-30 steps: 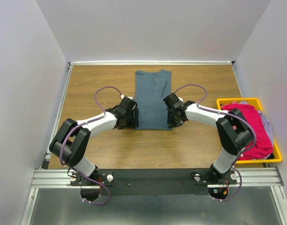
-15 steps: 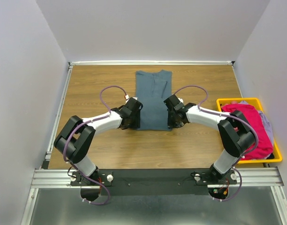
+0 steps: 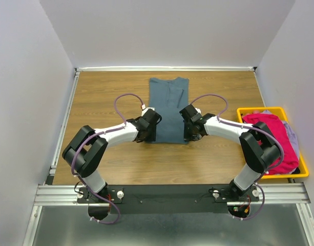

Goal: Fold and stack the t-shirts
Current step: Fold the tshirt

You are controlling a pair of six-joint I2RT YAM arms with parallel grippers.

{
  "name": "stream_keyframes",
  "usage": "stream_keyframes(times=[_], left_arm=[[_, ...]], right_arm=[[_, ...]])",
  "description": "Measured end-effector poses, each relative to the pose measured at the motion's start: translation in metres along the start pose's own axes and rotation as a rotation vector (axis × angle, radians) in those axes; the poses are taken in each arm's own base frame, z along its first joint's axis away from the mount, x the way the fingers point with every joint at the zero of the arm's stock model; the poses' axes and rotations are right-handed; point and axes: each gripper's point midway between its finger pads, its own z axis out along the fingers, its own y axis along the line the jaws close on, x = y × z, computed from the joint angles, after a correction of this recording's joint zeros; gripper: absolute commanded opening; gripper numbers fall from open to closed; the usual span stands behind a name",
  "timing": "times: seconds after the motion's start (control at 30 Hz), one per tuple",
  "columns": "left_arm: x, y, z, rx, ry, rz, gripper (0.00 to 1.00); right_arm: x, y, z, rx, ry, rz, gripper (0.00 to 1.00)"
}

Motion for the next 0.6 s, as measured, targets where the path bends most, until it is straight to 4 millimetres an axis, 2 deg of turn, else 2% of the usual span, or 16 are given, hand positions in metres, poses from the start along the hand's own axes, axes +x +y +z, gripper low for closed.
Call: stream_keyframes(times=[0.1,0.2,0.27,0.3,0.37,0.5,0.53,0.57,0.6], left_arm=[[0.003,-0.006,0.000,-0.002,0.002,0.020,0.55],[0.005,-0.010,0.000,0.000,0.002,0.031,0.49],[0.006,-0.011,0.000,0.000,0.003,0.026,0.33],[0.006,-0.012,0.000,0.001,0.004,0.022,0.16],[0.008,-0.015,0.000,0.012,0.011,0.012,0.00],[0.011,-0.021,-0.002,0.031,0.021,0.004,0.00],[0.018,-0.021,-0.006,0.041,0.041,0.003,0.00],[0.021,-0.023,-0.009,0.054,0.051,0.004,0.00],[0.034,-0.022,-0.016,0.065,0.078,0.013,0.00]], right_arm=[[0.000,0.000,0.000,0.000,0.001,-0.001,0.01],[0.001,-0.001,-0.001,0.002,0.002,-0.002,0.01],[0.002,-0.002,-0.002,0.003,0.003,-0.004,0.01],[0.002,-0.002,-0.002,0.004,0.004,-0.006,0.01],[0.003,-0.003,-0.002,0.004,0.006,-0.009,0.01],[0.009,-0.007,-0.006,0.000,0.012,-0.009,0.01],[0.023,-0.013,-0.012,-0.002,0.047,-0.012,0.01],[0.026,-0.013,-0.014,-0.002,0.057,-0.014,0.01],[0.033,-0.014,-0.019,-0.018,0.075,-0.017,0.01]])
